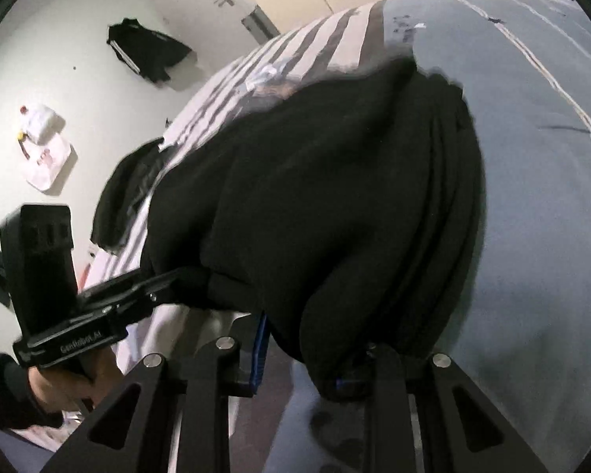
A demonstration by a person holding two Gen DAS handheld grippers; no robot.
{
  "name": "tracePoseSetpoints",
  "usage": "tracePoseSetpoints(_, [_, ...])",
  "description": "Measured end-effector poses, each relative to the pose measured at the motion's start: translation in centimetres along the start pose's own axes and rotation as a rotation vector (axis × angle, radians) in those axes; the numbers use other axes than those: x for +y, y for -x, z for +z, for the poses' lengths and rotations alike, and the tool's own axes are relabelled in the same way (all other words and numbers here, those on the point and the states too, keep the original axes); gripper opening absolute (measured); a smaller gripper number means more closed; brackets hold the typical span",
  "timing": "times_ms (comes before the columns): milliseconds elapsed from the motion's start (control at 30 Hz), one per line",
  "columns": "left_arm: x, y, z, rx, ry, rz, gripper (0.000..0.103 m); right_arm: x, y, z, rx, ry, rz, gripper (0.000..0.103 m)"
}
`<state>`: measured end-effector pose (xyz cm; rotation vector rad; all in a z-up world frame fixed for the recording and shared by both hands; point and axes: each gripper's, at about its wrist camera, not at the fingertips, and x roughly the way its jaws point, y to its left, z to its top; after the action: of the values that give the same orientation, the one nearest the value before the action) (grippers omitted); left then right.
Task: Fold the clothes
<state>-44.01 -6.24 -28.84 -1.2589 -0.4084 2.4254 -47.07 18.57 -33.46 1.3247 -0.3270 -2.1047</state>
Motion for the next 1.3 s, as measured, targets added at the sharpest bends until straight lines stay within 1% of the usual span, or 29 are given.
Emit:
tracePoseSetpoints(100, [-0.6, 1.0, -1.3, 0.019, -0.013, -0.003, 0.024, 1.1, 1.0, -0.4, 0.015, 0.017, 0.016, 0.022])
tracePoseSetpoints(133, [-0.7, 0.9, -2.3, 0.032, -0.015, -0.006, 0.024, 1.6, 1.3, -0.7, 0.026, 0.02, 0.026, 0.022])
tracePoseSetpoints(233, [-0.9, 1.5, -5.6, 0.113, -0.005, -0.008, 0.028, 1.9, 2.3, -3.5, 0.086, 0.022, 0.045, 0.023])
tracePoseSetpoints(267, [-0.9, 1.7, -6.3, 0.137, 0.005, -0.005, 0.031, 2.0, 2.3, -4.4, 0.112, 0.023, 0.034, 0.025])
tracePoseSetpoints(367, [-0.5, 2.6, -7.0, 0.16, 0.035, 0.005, 0.035, 1.9, 2.3, -6.5, 0.17, 0.002, 0.016, 0.03])
tracePoseSetpoints(433, [-0.2, 3.1, -6.7, 0.17, 0.055, 0.02, 0.039, 1.7, 2.9, -6.6, 0.172, -0.022, 0.029, 0.032])
tracePoseSetpoints(500, [0.1, 3.6, -6.5, 0.198, 0.063, 0.051, 0.041, 1.6, 3.7, -6.3, 0.177, -0.03, 0.032, 0.034])
tracePoseSetpoints(533, [0.0, 4.2, -6.7, 0.206, 0.055, 0.078, 0.043, 1.5, 4.0, -6.1, 0.18, -0.031, 0.026, 0.035])
tracePoseSetpoints(567, [0.1, 4.9, -6.9, 0.209, 0.048, 0.126, 0.047, 1.2, 4.4, -5.9, 0.186, -0.033, 0.016, 0.035])
tracePoseSetpoints(600, [0.5, 5.5, -7.1, 0.212, 0.049, 0.181, 0.063, 0.8, 4.9, -5.7, 0.192, -0.034, 0.005, 0.036])
tracePoseSetpoints(633, [1.0, 6.2, -7.4, 0.203, 0.061, 0.21, 0.066, 0.8, 5.0, -5.7, 0.201, -0.036, -0.017, 0.039])
tracePoseSetpoints(667, [1.7, 7.0, -7.5, 0.188, 0.078, 0.225, 0.066, 0.7, 5.5, -6.0, 0.213, -0.036, -0.041, 0.041])
tracePoseSetpoints(733, [2.6, 8.0, -7.6, 0.169, 0.098, 0.253, 0.066, 0.1, 6.9, -6.8, 0.221, -0.043, -0.08, 0.041])
tracePoseSetpoints(833, [3.2, 8.6, -6.7, 0.13, 0.114, 0.288, 0.066, -0.6, 8.5, -6.5, 0.19, -0.064, -0.152, 0.041])
tracePoseSetpoints(900, [3.2, 8.0, -5.4, 0.1, 0.123, 0.271, 0.066, -0.7, 9.1, -5.3, 0.135, -0.064, -0.198, 0.042])
tracePoseSetpoints(1000, [2.8, 6.2, -3.5, 0.084, 0.16, 0.198, 0.066, -0.3, 8.5, -3.0, 0.051, -0.07, -0.21, 0.042])
tracePoseSetpoints(1033, [2.8, 5.3, -3.3, 0.091, 0.168, 0.187, 0.066, -0.3, 7.9, -2.4, 0.044, -0.079, -0.202, 0.042])
tracePoseSetpoints(1067, [2.9, 4.4, -3.1, 0.104, 0.173, 0.181, 0.066, -0.3, 7.1, -2.0, 0.04, -0.094, -0.179, 0.042])
tracePoseSetpoints(1100, [3.0, 3.5, -3.0, 0.116, 0.179, 0.175, 0.063, -0.6, 6.3, -1.6, 0.042, -0.112, -0.161, 0.042])
tracePoseSetpoints(1133, [3.1, 2.9, -3.0, 0.131, 0.186, 0.155, 0.048, 0.1, 4.4, -1.5, 0.057, -0.129, -0.148, 0.042])
tracePoseSetpoints(1167, [3.2, 2.5, -3.0, 0.146, 0.195, 0.126, 0.045, 0.1, 3.3, -1.7, 0.079, -0.148, -0.139, 0.042])
tracePoseSetpoints(1233, [3.5, 2.3, -3.5, 0.17, 0.218, 0.089, 0.044, -0.3, 1.8, -2.3, 0.115, -0.178, -0.137, 0.042])
tracePoseSetpoints(1300, [3.8, 2.9, -4.3, 0.183, 0.243, 0.056, 0.044, -0.4, 1.7, -2.8, 0.126, -0.183, -0.141, 0.042])
